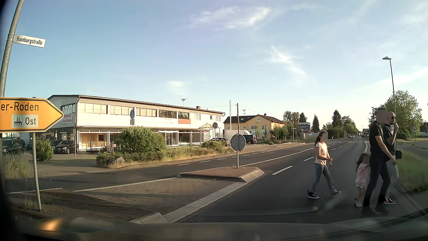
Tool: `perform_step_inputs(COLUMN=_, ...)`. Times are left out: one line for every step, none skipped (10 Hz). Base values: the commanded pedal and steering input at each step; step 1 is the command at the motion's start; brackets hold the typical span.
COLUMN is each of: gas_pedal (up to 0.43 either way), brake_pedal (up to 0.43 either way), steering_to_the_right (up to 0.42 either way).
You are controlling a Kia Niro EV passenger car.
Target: Follow the waypoints while adhering to traffic rules and regulations
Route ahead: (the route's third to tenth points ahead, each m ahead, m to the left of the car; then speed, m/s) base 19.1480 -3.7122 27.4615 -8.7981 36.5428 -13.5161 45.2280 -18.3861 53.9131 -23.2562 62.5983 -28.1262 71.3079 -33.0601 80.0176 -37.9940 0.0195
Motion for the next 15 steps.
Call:
perform_step_inputs(gas_pedal=0.0, brake_pedal=0.268, steering_to_the_right=0.209)
perform_step_inputs(gas_pedal=0.0, brake_pedal=0.262, steering_to_the_right=0.209)
perform_step_inputs(gas_pedal=0.0, brake_pedal=0.262, steering_to_the_right=0.209)
perform_step_inputs(gas_pedal=0.0, brake_pedal=0.262, steering_to_the_right=0.209)
perform_step_inputs(gas_pedal=0.0, brake_pedal=0.244, steering_to_the_right=0.209)
perform_step_inputs(gas_pedal=0.0, brake_pedal=0.213, steering_to_the_right=0.209)
perform_step_inputs(gas_pedal=0.0, brake_pedal=0.183, steering_to_the_right=0.209)
perform_step_inputs(gas_pedal=0.0, brake_pedal=0.134, steering_to_the_right=0.209)
perform_step_inputs(gas_pedal=0.0, brake_pedal=0.049, steering_to_the_right=0.209)
perform_step_inputs(gas_pedal=0.0, brake_pedal=0.037, steering_to_the_right=0.209)
perform_step_inputs(gas_pedal=0.0, brake_pedal=0.03, steering_to_the_right=0.208)
perform_step_inputs(gas_pedal=0.0, brake_pedal=0.037, steering_to_the_right=0.206)
perform_step_inputs(gas_pedal=0.0, brake_pedal=0.037, steering_to_the_right=0.205)
perform_step_inputs(gas_pedal=0.0, brake_pedal=0.03, steering_to_the_right=0.204)
perform_step_inputs(gas_pedal=0.0, brake_pedal=0.037, steering_to_the_right=0.202)
